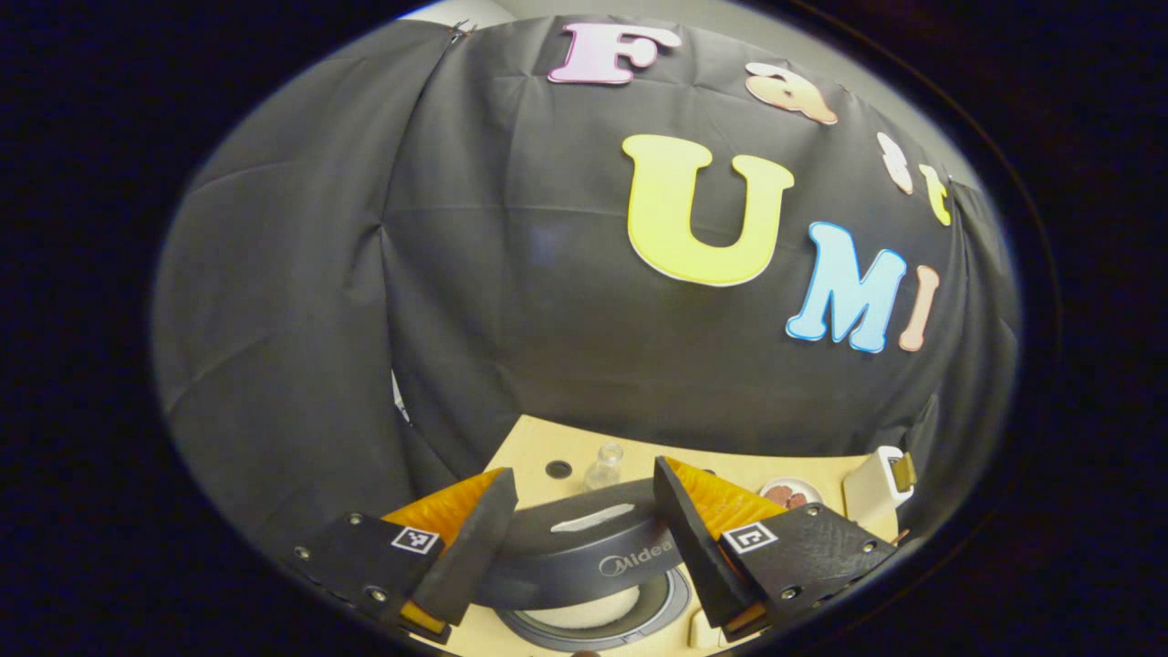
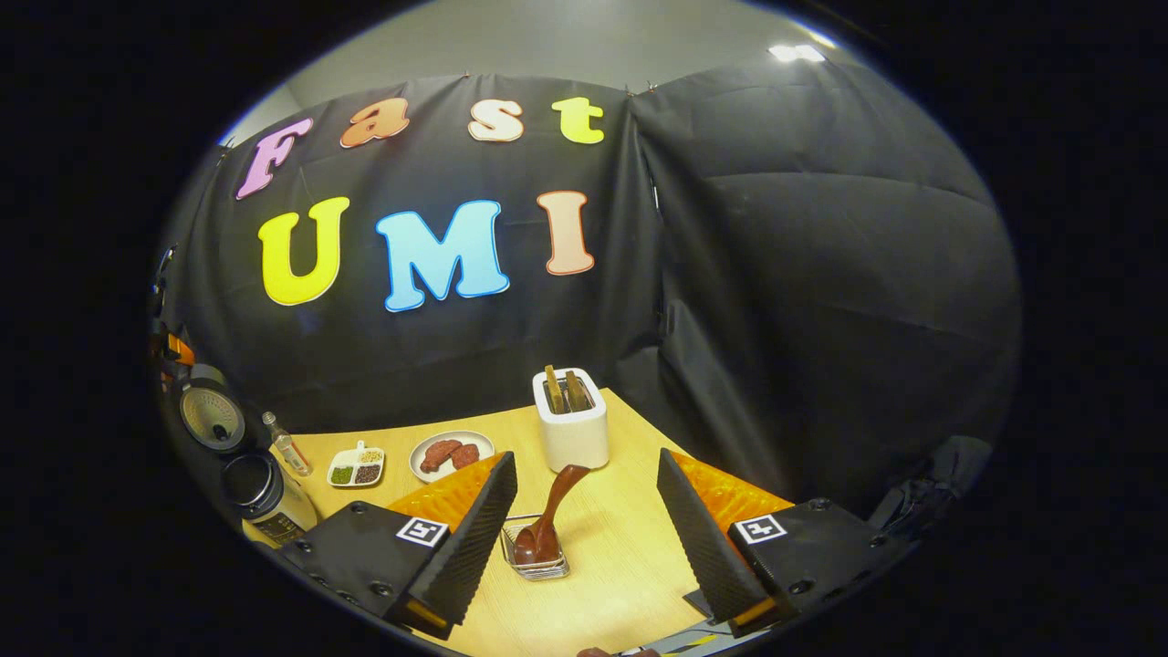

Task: Close the left gripper, press the button to open the rice cooker; take a wooden spoon from the chopstick holder with the right hand, scoop a spoonful of rice and pour it into the rice cooker, then put the wooden spoon back into the chopstick holder.

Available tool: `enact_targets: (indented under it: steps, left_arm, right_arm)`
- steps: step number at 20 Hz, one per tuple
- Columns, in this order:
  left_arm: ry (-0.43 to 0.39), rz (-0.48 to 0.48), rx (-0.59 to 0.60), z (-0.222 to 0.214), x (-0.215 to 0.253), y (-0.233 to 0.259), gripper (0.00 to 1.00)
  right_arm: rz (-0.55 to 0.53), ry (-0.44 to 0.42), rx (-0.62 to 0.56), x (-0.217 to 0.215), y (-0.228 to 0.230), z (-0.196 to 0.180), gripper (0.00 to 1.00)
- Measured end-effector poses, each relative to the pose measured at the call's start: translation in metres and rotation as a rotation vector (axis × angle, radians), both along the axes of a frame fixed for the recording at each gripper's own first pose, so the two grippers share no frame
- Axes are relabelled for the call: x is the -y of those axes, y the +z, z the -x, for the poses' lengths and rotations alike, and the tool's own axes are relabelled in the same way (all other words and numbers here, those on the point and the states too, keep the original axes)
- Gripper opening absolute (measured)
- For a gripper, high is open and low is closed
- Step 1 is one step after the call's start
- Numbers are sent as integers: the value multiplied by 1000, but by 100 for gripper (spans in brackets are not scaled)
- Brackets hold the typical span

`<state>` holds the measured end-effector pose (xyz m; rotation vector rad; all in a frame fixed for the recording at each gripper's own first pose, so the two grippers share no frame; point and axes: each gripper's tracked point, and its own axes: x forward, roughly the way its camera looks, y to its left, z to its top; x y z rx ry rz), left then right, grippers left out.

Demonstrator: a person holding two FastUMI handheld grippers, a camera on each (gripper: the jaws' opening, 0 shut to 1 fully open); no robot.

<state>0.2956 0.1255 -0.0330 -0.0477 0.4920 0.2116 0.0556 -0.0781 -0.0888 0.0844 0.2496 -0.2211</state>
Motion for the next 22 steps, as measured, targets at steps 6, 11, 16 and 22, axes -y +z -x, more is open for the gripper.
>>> enact_targets:
  steps: [6,11,16,22]
  left_arm:
    - [30,91,-123,42,30,-48,96]
    - [36,86,-231,76,49,-95,94]
    - [24,34,-379,97,66,-156,94]
    - [29,-21,-495,109,71,-203,94]
  right_arm:
    - [-14,10,-28,15,-24,-10,98]
    - [-36,57,-44,7,-43,-15,98]
    - [-70,41,-73,24,-60,-13,98]
    - [-94,-19,-112,59,-76,-19,98]
